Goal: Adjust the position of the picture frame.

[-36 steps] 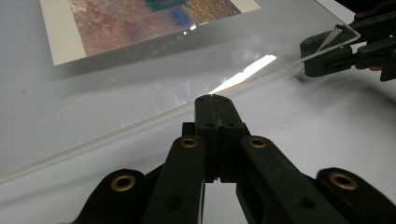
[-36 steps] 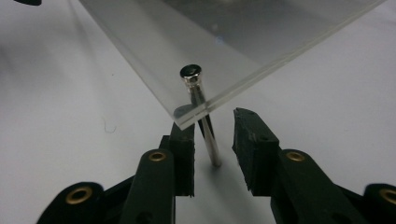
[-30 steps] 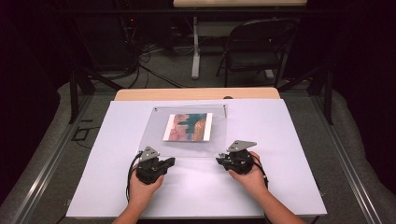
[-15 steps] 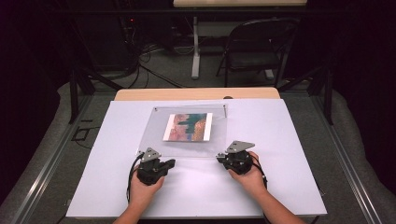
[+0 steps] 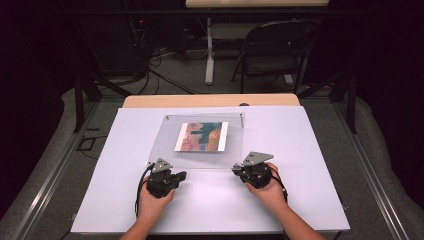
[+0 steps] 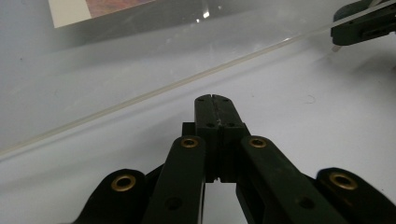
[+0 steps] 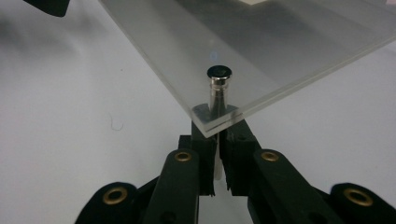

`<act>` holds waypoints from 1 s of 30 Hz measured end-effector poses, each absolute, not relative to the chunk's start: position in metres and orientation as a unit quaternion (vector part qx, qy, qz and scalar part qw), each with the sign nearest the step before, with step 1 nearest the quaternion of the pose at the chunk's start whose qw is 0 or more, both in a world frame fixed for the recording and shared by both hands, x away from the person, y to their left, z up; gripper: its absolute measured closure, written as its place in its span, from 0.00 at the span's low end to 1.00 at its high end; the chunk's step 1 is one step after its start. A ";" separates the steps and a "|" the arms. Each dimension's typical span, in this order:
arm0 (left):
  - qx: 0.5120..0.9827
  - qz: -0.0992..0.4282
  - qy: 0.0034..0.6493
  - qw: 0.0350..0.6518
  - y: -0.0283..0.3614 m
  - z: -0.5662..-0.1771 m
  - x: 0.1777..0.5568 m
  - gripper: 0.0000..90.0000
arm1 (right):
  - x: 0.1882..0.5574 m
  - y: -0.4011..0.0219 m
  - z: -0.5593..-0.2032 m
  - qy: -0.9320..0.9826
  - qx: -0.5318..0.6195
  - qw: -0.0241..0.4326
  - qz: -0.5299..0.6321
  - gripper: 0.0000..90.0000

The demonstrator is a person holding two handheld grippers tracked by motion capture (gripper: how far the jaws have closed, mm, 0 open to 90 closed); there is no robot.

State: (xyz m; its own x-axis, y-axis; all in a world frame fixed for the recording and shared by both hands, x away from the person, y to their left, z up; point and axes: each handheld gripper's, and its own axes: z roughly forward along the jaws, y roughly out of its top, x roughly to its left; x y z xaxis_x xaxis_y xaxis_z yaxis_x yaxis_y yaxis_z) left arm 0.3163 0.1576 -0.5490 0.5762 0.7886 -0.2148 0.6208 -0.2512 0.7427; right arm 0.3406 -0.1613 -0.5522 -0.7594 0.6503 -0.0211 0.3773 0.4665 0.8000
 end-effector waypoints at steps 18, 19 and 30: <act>0.782 0.102 0.465 0.403 0.163 -0.550 0.323 1.00 | 0.319 -0.169 -0.538 0.837 0.304 0.151 0.430 0.95; 0.781 0.100 0.466 0.404 0.164 -0.550 0.323 1.00 | 0.318 -0.169 -0.538 0.838 0.303 0.150 0.429 0.95; 0.777 0.090 0.475 0.403 0.167 -0.550 0.326 1.00 | 0.313 -0.165 -0.539 0.840 0.296 0.147 0.430 0.95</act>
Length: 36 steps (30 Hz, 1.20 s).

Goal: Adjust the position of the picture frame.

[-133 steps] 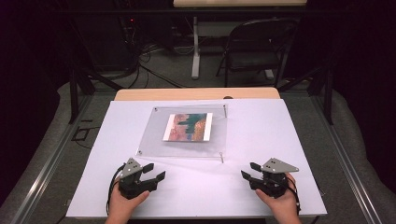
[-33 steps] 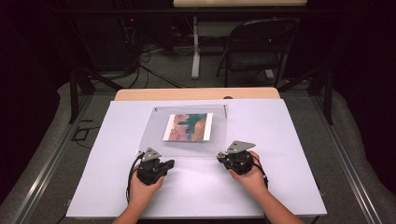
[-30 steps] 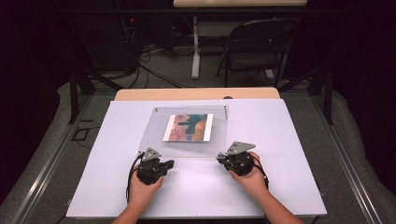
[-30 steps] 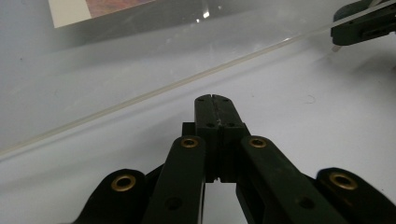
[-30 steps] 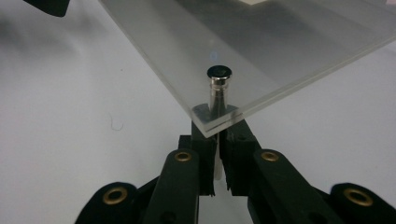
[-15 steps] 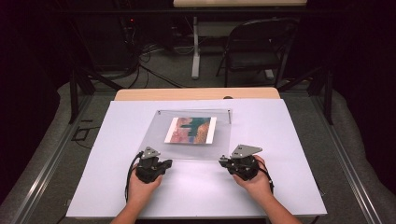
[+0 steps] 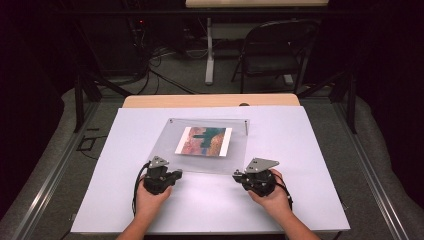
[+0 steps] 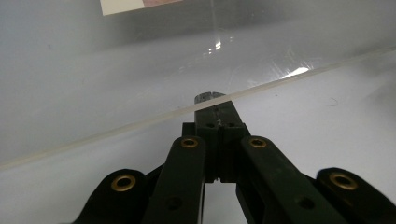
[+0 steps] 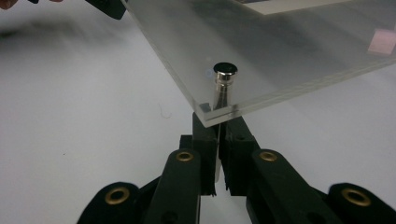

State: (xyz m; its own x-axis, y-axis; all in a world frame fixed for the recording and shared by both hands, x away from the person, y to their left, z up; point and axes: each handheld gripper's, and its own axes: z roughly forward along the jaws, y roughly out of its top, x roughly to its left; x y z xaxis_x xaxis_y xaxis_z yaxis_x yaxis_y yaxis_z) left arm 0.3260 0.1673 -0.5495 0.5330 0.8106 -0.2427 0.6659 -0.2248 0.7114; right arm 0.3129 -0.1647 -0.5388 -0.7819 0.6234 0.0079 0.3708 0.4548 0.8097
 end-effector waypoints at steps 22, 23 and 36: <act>0.776 0.086 0.485 0.393 0.157 -0.546 0.362 1.00 | 0.286 -0.156 -0.542 0.838 0.292 0.144 0.438 0.95; 0.776 0.084 0.486 0.394 0.157 -0.546 0.363 1.00 | 0.284 -0.155 -0.542 0.837 0.294 0.145 0.438 0.95; 0.753 0.070 0.507 0.413 0.164 -0.549 0.374 1.00 | 0.272 -0.134 -0.542 0.826 0.302 0.113 0.462 0.95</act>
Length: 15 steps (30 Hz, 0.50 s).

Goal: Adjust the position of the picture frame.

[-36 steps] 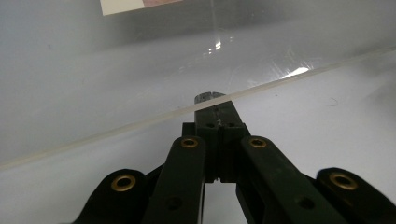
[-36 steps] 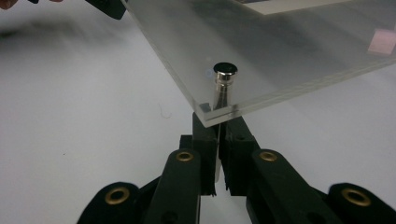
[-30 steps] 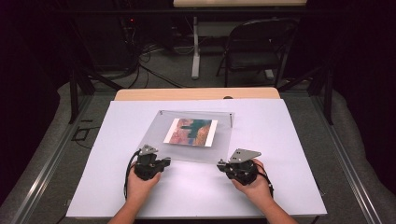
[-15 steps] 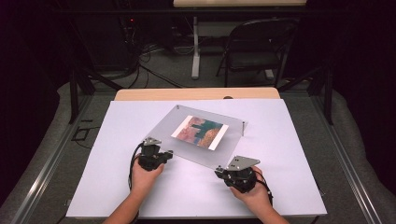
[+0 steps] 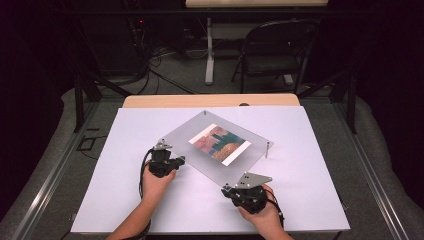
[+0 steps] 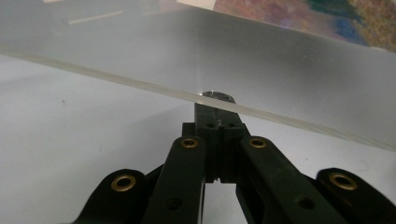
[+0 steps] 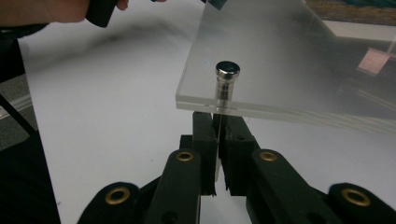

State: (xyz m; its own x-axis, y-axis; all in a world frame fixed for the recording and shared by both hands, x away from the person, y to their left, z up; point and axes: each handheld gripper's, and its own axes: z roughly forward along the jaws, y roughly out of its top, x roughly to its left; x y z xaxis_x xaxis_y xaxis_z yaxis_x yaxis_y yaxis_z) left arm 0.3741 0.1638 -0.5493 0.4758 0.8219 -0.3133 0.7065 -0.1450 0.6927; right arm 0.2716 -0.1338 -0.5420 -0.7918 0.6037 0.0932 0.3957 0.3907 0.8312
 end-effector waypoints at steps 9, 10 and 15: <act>0.736 0.087 0.527 0.415 0.186 -0.549 0.356 0.91 | 0.279 -0.105 -0.549 0.840 0.266 0.075 0.467 0.95; 0.735 0.088 0.529 0.415 0.190 -0.549 0.352 0.91 | 0.281 -0.101 -0.551 0.844 0.261 0.073 0.463 0.95; 0.728 0.096 0.532 0.422 0.202 -0.546 0.333 0.86 | 0.290 -0.083 -0.556 0.856 0.242 0.065 0.453 0.95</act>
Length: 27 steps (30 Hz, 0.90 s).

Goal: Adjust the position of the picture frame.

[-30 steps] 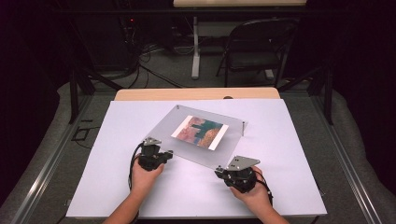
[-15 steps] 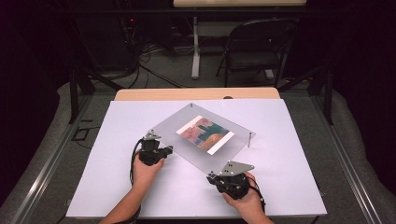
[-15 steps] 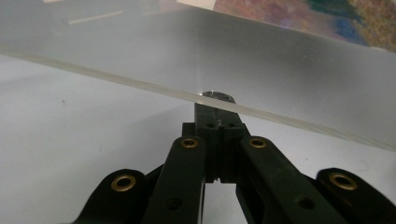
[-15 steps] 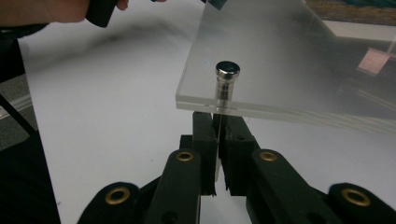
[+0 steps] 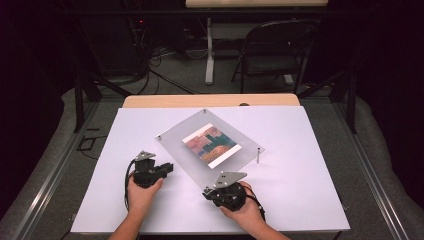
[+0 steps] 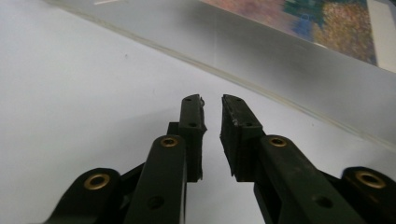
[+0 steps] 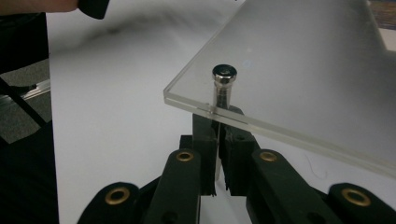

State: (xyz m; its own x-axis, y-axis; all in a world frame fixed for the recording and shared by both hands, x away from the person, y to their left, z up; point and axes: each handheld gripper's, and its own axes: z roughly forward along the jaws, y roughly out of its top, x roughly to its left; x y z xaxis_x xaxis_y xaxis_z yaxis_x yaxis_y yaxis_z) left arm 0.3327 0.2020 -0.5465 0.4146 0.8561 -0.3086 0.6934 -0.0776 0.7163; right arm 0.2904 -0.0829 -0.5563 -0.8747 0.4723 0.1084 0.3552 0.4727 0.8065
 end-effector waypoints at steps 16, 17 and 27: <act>0.741 0.107 0.501 0.434 0.185 -0.546 0.298 0.56 | 0.293 -0.078 -0.560 0.868 0.212 0.062 0.444 0.66; 0.743 0.107 0.498 0.434 0.184 -0.546 0.298 0.55 | 0.291 -0.079 -0.561 0.868 0.212 0.065 0.444 0.62; 0.755 0.101 0.480 0.435 0.170 -0.546 0.303 0.50 | 0.282 -0.106 -0.551 0.864 0.236 0.083 0.437 0.51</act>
State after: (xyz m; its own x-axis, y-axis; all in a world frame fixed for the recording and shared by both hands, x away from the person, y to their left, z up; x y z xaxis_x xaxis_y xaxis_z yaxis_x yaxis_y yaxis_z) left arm 0.3026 0.1700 -0.5463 0.5187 0.8132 -0.2639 0.6370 -0.1616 0.7538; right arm 0.2824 -0.1065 -0.5513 -0.8747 0.4806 0.0633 0.3357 0.5063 0.7944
